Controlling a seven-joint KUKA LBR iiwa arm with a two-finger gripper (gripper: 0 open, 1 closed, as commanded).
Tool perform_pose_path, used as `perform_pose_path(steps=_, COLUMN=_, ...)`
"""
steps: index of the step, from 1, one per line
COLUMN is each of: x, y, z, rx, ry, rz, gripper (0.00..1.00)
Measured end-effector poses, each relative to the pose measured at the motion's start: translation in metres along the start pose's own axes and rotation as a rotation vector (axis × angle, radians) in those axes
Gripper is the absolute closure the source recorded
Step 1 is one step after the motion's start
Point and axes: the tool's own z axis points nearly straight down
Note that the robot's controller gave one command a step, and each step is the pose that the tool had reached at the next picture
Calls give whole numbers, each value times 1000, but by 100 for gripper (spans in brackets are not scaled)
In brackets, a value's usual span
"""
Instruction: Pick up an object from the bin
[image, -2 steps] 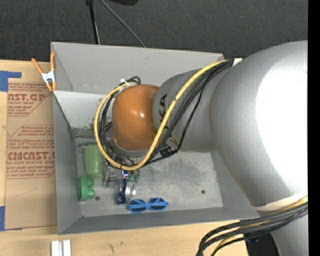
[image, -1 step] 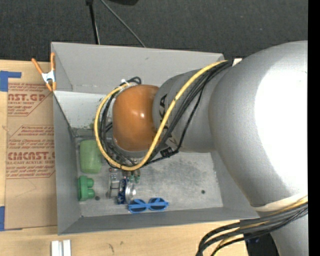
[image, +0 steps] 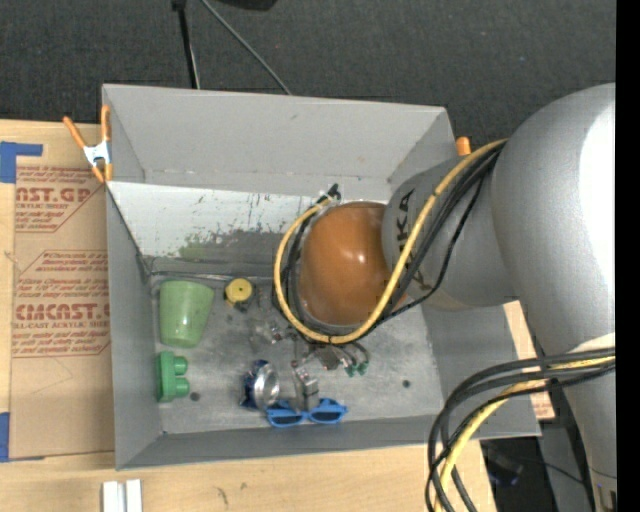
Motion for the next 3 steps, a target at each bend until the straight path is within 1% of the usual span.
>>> perform_pose_path(steps=1, x=16, y=40, z=-1, rx=-2, ry=-4, rz=-466, gripper=0)
perform_pose_path(steps=2, x=15, y=38, z=-3, rx=0, ry=-6, rz=-463, gripper=100)
perform_pose_path(steps=3, x=23, y=33, z=-149, rx=2, ry=-10, rz=-488, gripper=100)
